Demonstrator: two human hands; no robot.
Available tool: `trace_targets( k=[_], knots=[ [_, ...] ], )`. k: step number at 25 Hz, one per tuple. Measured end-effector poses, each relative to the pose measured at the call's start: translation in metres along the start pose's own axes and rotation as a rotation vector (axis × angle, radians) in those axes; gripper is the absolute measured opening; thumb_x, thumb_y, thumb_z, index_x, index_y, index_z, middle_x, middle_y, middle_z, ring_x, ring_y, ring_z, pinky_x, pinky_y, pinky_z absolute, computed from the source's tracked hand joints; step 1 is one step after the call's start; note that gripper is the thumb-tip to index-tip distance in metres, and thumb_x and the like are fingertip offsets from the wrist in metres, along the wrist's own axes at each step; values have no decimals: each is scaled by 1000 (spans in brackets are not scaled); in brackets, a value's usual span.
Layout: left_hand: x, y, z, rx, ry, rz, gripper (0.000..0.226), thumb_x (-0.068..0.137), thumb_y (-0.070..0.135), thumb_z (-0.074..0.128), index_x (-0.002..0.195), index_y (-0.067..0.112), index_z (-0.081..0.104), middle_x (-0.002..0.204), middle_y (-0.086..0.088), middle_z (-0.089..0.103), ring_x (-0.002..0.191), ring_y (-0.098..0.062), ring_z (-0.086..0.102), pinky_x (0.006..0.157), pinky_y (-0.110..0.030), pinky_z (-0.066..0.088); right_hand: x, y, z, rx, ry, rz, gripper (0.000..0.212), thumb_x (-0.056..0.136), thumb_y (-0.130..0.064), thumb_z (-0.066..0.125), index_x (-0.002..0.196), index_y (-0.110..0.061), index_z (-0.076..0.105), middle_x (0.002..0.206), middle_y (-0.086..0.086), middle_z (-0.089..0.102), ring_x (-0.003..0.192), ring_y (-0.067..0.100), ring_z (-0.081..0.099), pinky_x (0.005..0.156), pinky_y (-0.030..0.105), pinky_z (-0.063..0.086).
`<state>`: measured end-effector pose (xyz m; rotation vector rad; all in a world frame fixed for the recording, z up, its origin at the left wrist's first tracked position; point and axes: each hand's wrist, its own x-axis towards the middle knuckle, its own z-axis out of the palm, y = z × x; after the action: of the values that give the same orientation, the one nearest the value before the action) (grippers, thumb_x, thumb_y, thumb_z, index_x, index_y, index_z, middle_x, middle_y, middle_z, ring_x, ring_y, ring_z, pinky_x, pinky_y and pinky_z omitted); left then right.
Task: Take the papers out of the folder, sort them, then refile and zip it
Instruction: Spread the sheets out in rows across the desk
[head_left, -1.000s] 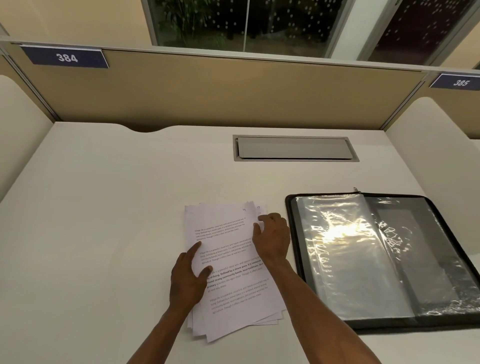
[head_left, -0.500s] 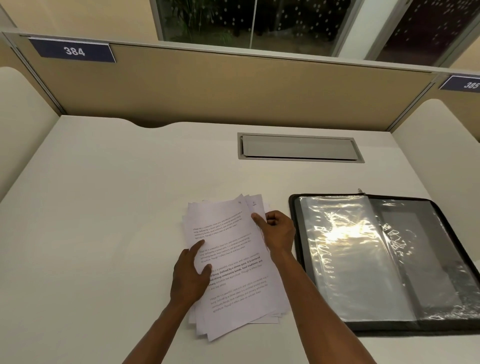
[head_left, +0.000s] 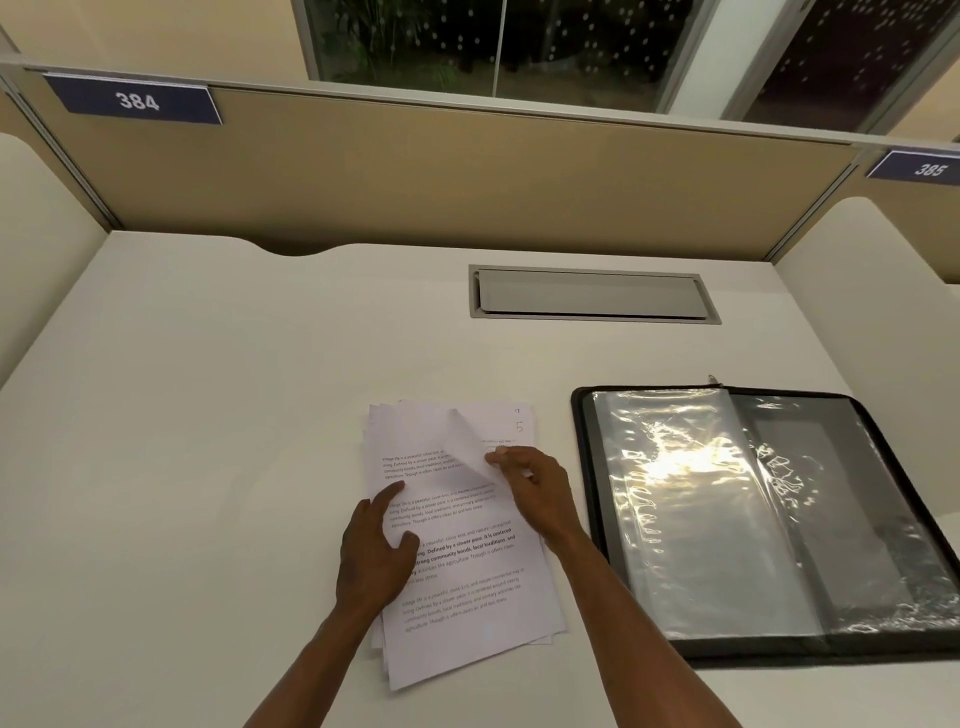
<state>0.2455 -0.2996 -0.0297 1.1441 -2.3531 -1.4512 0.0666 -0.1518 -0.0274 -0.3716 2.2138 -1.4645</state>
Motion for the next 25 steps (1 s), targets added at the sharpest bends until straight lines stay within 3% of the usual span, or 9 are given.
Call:
trace_targets(
  k=[2,4,6,8,13,16,21,23,25],
  knots=[
    [0,0,0,-2,-1,-4,61,85,5,67,139,28,50,110,0,54,100,-15,54,89,-29,46,1,1,3,2,113,50,24,102,-31,57,102,-19,78,96,-13,74,93,2,67,79,17,53],
    [-1,1,0,2,0,-10,61,86,6,67,140,27,50,112,1,53,101,-14,53,88,-27,44,6,3,3,-76,297,113,20,95,-26,65,112,-16,70,98,-2,70,93,17,68,79,32,56],
    [-2,2,0,9,1,-12,61,86,6,67,140,27,50,112,2,53,101,-14,52,88,-26,43,10,4,3,-197,342,235,50,87,-35,75,130,-16,58,115,3,61,106,22,63,89,38,55],
    [-2,2,0,6,5,-15,61,86,6,67,140,27,50,112,2,53,101,-14,52,88,-27,44,14,6,6,-274,291,288,62,87,-45,72,137,-13,55,125,6,58,114,23,60,94,39,53],
    [-3,5,0,0,9,-23,61,85,6,68,140,28,49,111,1,53,101,-15,53,91,-31,46,-3,-5,19,-320,514,-110,30,98,-41,60,103,-15,74,103,4,67,95,19,62,80,31,52],
    [-2,4,0,17,16,-21,62,85,7,69,140,27,50,112,1,54,102,-16,53,93,-33,48,-10,-7,28,-237,417,-284,31,97,-46,59,89,-17,68,92,-4,65,87,9,61,74,23,53],
    [-2,6,0,14,7,-20,62,85,7,68,140,27,50,112,0,53,103,-15,52,91,-30,46,1,-16,24,-76,282,-84,25,100,-39,58,90,-18,65,89,-6,70,83,3,66,70,20,54],
    [-1,5,0,5,2,-16,60,86,7,67,140,29,50,110,0,53,101,-16,53,89,-30,47,2,-19,21,-78,232,-82,14,95,-32,67,94,-19,65,88,-10,70,80,-1,66,67,15,51],
    [-2,7,0,-27,-5,-17,52,89,12,67,134,35,55,110,1,54,102,-16,55,93,-36,51,0,-21,20,-93,162,-96,20,86,-30,77,101,-20,67,93,-11,70,81,-1,66,67,10,51]
  ],
)
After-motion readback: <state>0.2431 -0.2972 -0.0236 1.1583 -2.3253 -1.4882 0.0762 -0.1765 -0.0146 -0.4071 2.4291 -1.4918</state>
